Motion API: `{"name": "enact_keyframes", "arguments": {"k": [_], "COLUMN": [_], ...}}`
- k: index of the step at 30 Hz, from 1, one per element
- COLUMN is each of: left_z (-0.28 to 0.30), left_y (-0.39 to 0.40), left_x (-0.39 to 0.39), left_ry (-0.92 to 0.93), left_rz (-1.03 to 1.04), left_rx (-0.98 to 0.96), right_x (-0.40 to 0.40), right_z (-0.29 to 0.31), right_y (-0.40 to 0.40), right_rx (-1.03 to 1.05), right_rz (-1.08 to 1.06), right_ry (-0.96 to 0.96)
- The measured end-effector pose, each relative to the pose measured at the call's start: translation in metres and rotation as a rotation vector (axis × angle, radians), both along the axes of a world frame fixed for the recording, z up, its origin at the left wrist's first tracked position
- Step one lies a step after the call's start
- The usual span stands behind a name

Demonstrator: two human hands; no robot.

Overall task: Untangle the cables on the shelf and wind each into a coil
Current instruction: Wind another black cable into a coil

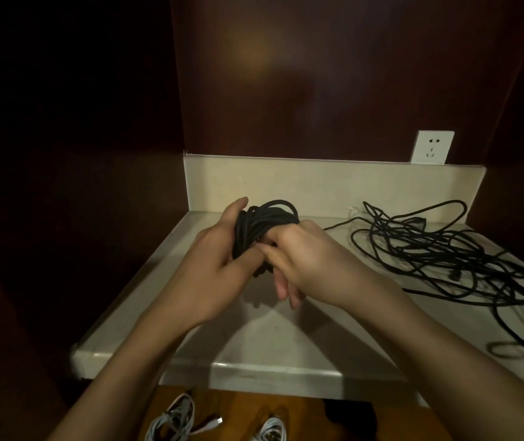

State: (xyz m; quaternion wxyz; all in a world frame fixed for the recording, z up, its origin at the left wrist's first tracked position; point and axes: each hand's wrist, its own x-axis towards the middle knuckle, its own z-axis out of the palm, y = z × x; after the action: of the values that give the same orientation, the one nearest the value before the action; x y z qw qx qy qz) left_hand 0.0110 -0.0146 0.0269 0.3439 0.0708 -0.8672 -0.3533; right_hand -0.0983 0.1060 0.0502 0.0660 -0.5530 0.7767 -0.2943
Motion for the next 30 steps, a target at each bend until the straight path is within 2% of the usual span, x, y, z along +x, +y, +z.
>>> {"name": "enact_keyframes", "arguments": {"k": [5,11,13,17,20,21,25,28,30], "left_z": [-0.003,-0.002,-0.002,0.0,-0.002,-0.002,-0.001,0.0,0.001], "left_y": [0.0,-0.001,-0.004,-0.01,-0.017,-0.018,-0.016,-0.018,-0.016], "left_x": [-0.003,-0.003,-0.006,-0.011,-0.014,-0.014,-0.016,-0.016,-0.013], "left_ry": [-0.032,-0.015,0.001,0.04,0.025,0.032,0.029,0.018,0.008], "left_rz": [0.051,0.055,0.04,-0.003,-0.059,-0.077,-0.062,-0.064,-0.077], "left_rx": [-0.026,-0.01,0.077,0.489,0.665,0.704,0.789,0.824,0.826], "right_x": [-0.004,-0.002,-0.001,-0.004,-0.007,-0.006,-0.002,-0.003,-0.004], "right_z": [0.003,-0.009,-0.017,-0.041,-0.053,-0.055,-0.06,-0.063,-0.063], "right_y": [-0.004,-0.006,-0.007,-0.007,-0.001,0.001,0.0,0.0,0.003], "right_rx": [0.044,-0.084,-0.144,-0.312,-0.474,-0.511,-0.573,-0.598,-0.612], "right_rz": [0.055,0.016,-0.014,-0.076,0.028,0.027,-0.086,-0.06,-0.043], "right_ry": [-0.17,-0.049,0.021,0.336,0.244,0.234,0.417,0.392,0.304]}}
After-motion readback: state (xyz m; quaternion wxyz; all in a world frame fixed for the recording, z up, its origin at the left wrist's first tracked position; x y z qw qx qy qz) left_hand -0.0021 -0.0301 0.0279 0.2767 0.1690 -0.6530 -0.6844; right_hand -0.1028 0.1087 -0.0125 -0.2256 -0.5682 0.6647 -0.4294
